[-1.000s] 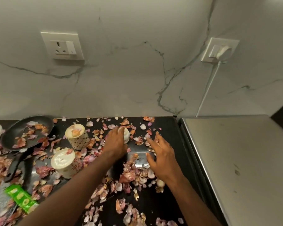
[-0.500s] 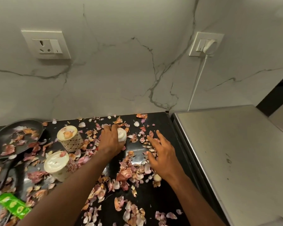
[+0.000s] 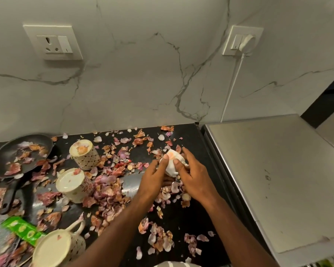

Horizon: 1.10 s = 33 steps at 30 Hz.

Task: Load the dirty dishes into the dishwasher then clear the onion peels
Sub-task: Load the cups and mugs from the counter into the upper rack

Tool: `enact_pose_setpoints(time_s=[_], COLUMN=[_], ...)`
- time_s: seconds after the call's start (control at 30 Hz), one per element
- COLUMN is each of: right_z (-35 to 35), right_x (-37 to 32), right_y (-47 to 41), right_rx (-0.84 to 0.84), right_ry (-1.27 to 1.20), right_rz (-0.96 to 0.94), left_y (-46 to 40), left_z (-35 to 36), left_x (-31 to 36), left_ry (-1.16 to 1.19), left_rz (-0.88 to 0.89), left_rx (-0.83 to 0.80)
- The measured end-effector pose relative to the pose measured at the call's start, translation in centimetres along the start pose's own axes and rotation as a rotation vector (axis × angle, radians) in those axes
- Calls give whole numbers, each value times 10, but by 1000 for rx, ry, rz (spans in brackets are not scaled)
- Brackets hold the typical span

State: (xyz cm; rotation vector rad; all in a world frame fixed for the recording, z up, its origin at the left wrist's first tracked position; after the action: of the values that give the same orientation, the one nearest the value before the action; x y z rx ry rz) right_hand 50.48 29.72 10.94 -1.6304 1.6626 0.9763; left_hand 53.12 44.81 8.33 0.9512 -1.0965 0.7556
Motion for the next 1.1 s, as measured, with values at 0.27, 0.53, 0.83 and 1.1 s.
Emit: enact_pose_setpoints(time_s=[0.27, 0.53, 0.83, 1.1], right_z=[-7, -17, -30, -70], right_x=[11, 42, 83, 120], right_y=[39, 114, 223, 314], right_rx=[40, 232, 528, 693], right_ry=[-86, -78, -196, -270], right_rz=[44, 216, 412, 463], left_y=[17, 37, 75, 99], left_z=[35, 85, 164, 251], left_x=[-28, -56, -94, -124], left_ry=[-82, -113, -122, -337], left_rz=[-79, -136, -274, -306], left_rx=[-178, -393, -703, -907])
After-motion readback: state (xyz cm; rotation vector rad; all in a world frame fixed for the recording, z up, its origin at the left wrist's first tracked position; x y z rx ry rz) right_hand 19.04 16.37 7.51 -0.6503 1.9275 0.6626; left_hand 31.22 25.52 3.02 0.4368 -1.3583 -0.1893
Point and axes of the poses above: each hand's wrist, its own y-axis away from the middle knuckle, its own z-axis out of the palm, x = y × z, the point moved 7 cm from there along -y, towards the middle knuckle, and after that the axes turned 12 degrees about -x, right-handed, at the moved point
